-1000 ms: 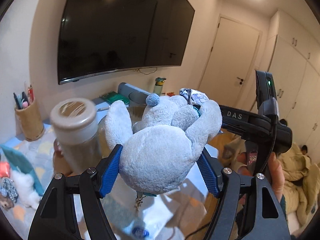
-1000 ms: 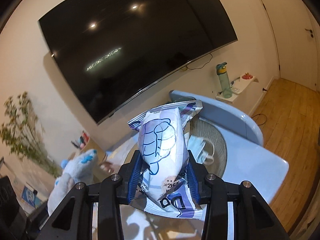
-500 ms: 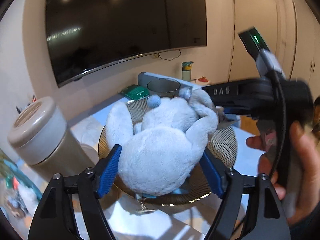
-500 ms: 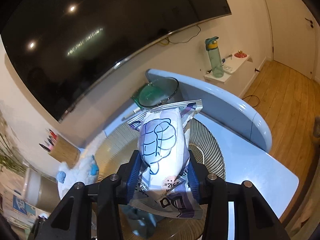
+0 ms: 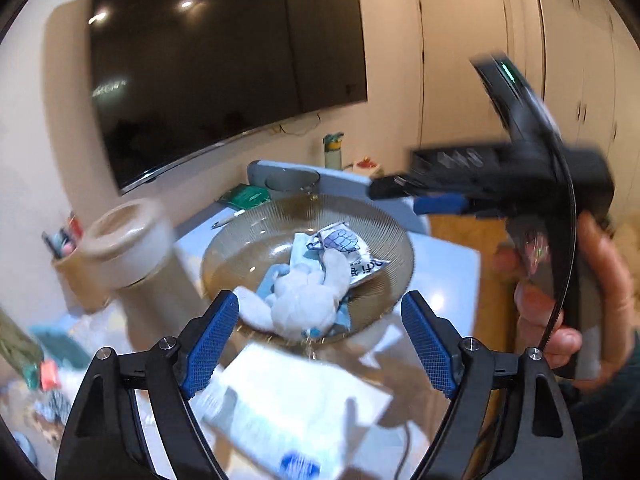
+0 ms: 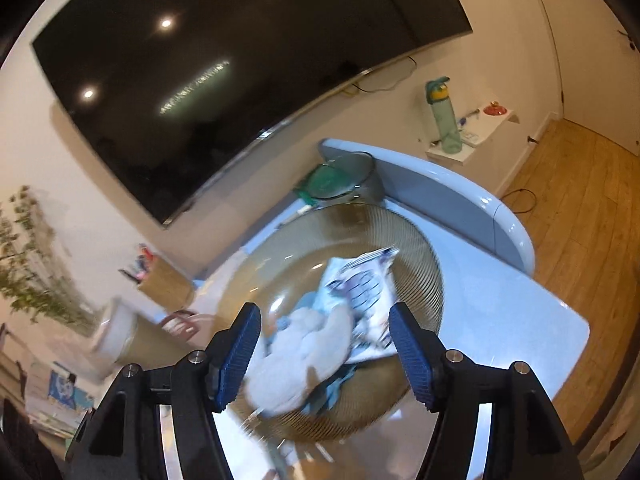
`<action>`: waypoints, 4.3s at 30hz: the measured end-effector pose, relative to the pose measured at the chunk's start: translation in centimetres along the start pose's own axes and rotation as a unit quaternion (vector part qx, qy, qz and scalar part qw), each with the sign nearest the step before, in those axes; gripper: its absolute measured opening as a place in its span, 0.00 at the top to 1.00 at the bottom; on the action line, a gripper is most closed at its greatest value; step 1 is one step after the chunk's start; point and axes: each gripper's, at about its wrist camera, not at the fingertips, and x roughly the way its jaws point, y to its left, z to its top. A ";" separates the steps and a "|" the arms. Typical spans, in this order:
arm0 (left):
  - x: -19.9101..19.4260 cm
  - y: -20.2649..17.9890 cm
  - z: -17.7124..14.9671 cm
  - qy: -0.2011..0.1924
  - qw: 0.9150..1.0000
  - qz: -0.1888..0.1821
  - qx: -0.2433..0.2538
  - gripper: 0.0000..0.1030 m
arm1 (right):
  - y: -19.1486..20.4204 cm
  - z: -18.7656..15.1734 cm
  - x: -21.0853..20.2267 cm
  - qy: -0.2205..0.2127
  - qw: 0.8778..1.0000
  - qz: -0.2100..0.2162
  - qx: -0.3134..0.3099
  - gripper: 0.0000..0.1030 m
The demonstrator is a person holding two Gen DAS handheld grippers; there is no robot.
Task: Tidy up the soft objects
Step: 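Return both grippers to the bed, then grasp the white-and-black plush with the left gripper while the right grasps the plaid bow, then carry the plush and plaid bow to the glass bowl and release both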
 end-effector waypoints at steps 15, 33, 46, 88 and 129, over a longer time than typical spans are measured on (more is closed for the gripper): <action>-22.8 18.6 -11.3 -0.060 0.962 0.194 -0.185 0.18 | 14.3 -10.2 -3.7 -0.005 0.974 0.153 -0.166 0.15; -21.3 32.8 -31.3 0.030 0.867 0.281 -0.410 0.17 | 28.5 -26.0 14.4 0.104 0.942 0.128 -0.290 0.15; -21.6 33.7 -31.6 0.027 0.862 0.269 -0.428 0.17 | 29.0 -26.8 14.8 0.113 0.937 0.108 -0.312 0.13; -14.6 39.4 -27.5 0.083 0.917 0.232 -0.315 0.62 | 35.3 -35.0 15.2 0.155 0.877 0.069 -0.449 0.52; -10.0 18.7 -8.7 -0.037 0.988 0.044 -0.141 0.63 | 19.6 -17.1 3.1 -0.040 0.979 0.019 -0.201 0.54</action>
